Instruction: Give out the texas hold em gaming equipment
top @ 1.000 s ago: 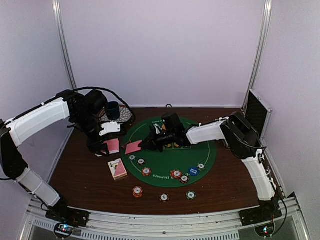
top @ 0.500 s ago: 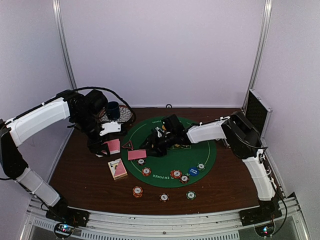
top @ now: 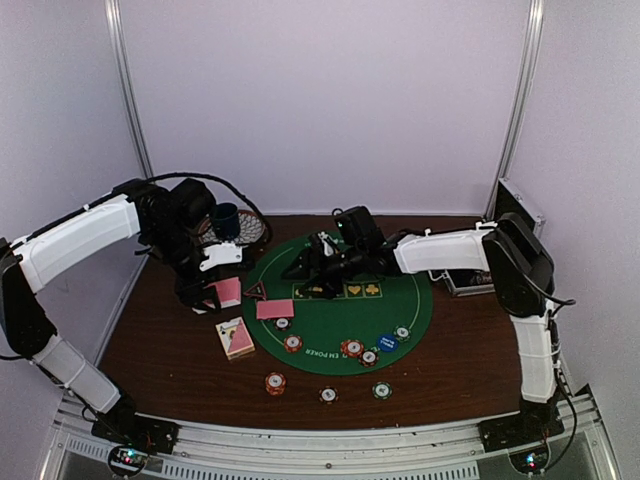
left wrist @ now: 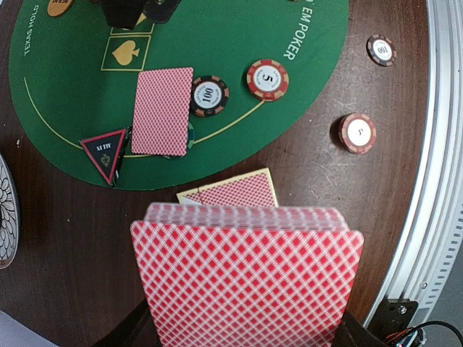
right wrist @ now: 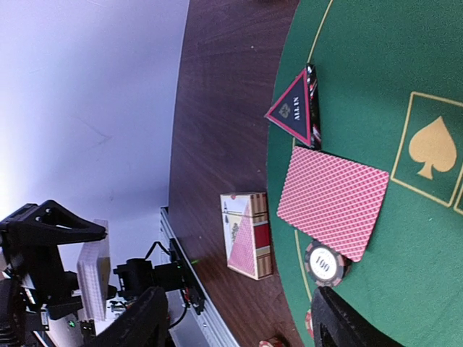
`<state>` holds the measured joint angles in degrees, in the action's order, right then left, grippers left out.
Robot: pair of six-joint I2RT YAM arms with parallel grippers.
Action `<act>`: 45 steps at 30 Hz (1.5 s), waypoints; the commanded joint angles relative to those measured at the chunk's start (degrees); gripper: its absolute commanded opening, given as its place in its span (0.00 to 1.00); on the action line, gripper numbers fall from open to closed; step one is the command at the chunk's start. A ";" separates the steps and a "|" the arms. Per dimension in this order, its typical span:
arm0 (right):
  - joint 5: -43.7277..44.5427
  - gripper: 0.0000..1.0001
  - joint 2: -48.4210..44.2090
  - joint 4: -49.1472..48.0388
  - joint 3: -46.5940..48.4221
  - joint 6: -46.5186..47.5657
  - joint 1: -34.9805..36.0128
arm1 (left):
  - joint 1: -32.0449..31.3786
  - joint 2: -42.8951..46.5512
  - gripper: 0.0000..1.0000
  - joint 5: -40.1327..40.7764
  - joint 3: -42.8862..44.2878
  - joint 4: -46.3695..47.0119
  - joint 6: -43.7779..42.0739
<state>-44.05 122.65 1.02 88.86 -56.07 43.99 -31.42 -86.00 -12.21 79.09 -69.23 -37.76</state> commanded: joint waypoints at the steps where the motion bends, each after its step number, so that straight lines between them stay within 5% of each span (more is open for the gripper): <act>1: -2.02 0.74 -4.27 -11.40 -3.48 -4.77 2.87 | 0.41 -0.85 0.00 -1.42 2.06 -0.20 0.76; 9: -2.80 0.76 -5.26 -31.11 -8.92 -17.13 7.30 | 0.26 -1.35 0.00 -1.43 2.65 -0.22 1.19; 45: -4.24 0.63 8.39 -36.76 4.21 -26.96 12.53 | -1.00 -2.03 0.00 -0.65 3.14 -0.20 0.99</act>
<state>-47.79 129.60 -33.17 90.96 -81.34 56.07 -31.94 -87.81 -12.40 80.40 -69.67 -36.86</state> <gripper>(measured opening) 0.643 0.663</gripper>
